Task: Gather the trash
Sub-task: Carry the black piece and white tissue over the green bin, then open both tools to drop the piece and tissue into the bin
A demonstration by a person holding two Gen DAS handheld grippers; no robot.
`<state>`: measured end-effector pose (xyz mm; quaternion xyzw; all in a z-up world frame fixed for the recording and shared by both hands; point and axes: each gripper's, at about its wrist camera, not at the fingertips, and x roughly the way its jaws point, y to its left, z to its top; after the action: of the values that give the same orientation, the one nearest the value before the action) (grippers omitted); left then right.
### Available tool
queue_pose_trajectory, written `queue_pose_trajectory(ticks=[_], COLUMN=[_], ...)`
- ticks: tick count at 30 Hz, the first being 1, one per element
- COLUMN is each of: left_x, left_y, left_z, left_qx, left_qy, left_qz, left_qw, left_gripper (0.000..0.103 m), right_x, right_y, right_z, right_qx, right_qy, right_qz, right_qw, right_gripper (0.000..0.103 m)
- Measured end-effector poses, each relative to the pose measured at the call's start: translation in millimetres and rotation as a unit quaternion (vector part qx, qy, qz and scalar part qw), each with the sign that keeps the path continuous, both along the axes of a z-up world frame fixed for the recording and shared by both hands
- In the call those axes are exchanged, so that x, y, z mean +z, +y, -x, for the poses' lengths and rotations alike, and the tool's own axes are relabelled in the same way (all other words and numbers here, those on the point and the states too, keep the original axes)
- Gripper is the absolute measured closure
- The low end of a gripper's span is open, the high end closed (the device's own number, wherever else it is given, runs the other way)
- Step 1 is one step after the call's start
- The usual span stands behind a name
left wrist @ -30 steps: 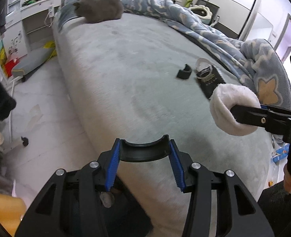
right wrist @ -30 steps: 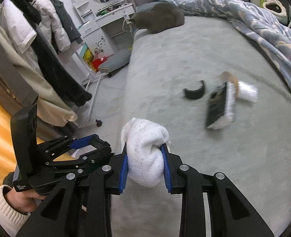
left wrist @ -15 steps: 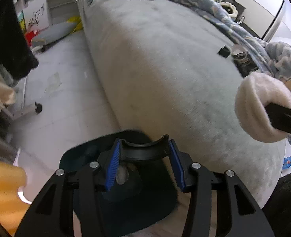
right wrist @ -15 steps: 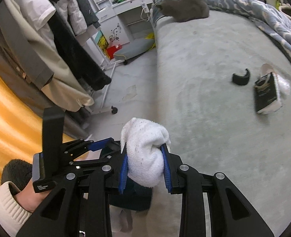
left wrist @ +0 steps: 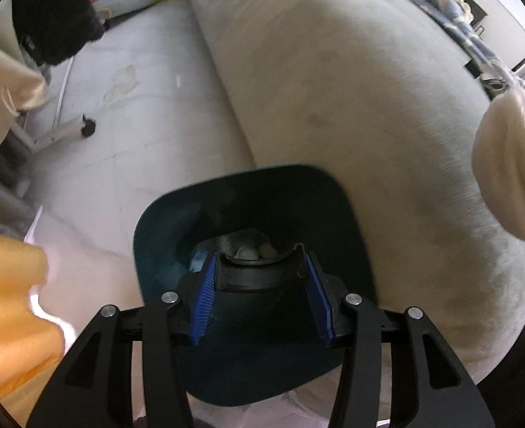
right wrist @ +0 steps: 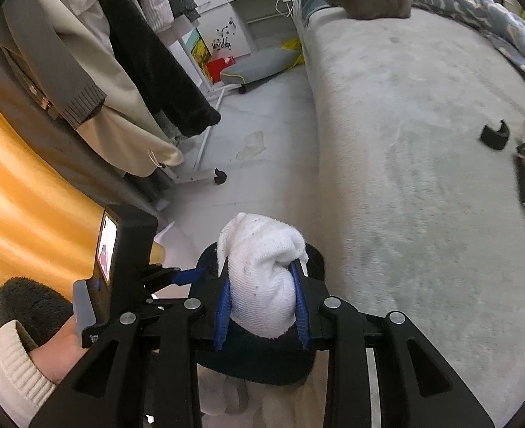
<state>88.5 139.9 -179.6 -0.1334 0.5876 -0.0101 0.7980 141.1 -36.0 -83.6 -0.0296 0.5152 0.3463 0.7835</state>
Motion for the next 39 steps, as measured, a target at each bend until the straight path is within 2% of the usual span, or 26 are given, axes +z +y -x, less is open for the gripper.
queue_pose_trajectory(ticks=[5,9,13,26,30,35,37,38,39], left_x=[-13.9,-18.1,-17.3,25.6,32.3,42.8,49.0,51.9,55.0], left_y=[7.7,15.6,24.2,50.3,57.4,69.8,70.5,70.9,70.0], left_z=[5.6,10.4,16.5,37.6,40.2,44.1,47.0,47.7,48.0], left_qx=[0.005,0.014,0.021,0.039,0.041,0.049,0.049,0.048,0.048], left_qy=[0.027,0.035,0.035,-0.061,-0.075,-0.098,-0.109,-0.115,-0.12], left_qz=[0.0,-0.002,-0.003,-0.004,-0.02,-0.012,-0.007,-0.003,-0.001], left_qw=[0.9996,0.9993,0.9991,0.9974,0.9961,0.9939,0.9928,0.9921,0.9916], left_gripper=[0.048,0.035,0.03,0.028,0.032,0.036,0.037,0.038,0.039], right_x=[-13.7,-26.2,-43.8,-106.9,-126.7,-146.8,-153.3,-154.2,-155.5], right_y=[15.9,24.6,30.5,62.4,72.6,81.6,84.4,84.9,85.0], right_z=[-0.8,-2.2,-6.8,-3.3,0.9,6.3,8.7,9.7,10.9], right_qx=[0.009,0.013,0.01,0.033,0.043,0.058,0.064,0.065,0.067], right_qy=[0.013,0.024,0.037,0.08,0.093,0.105,0.111,0.111,0.113], right_qz=[0.009,0.019,0.033,0.104,0.123,0.146,0.155,0.159,0.161], right_qw=[1.0,0.999,0.999,0.991,0.987,0.982,0.98,0.979,0.978], right_gripper=[0.073,0.073,0.073,0.071,0.071,0.07,0.069,0.065,0.055])
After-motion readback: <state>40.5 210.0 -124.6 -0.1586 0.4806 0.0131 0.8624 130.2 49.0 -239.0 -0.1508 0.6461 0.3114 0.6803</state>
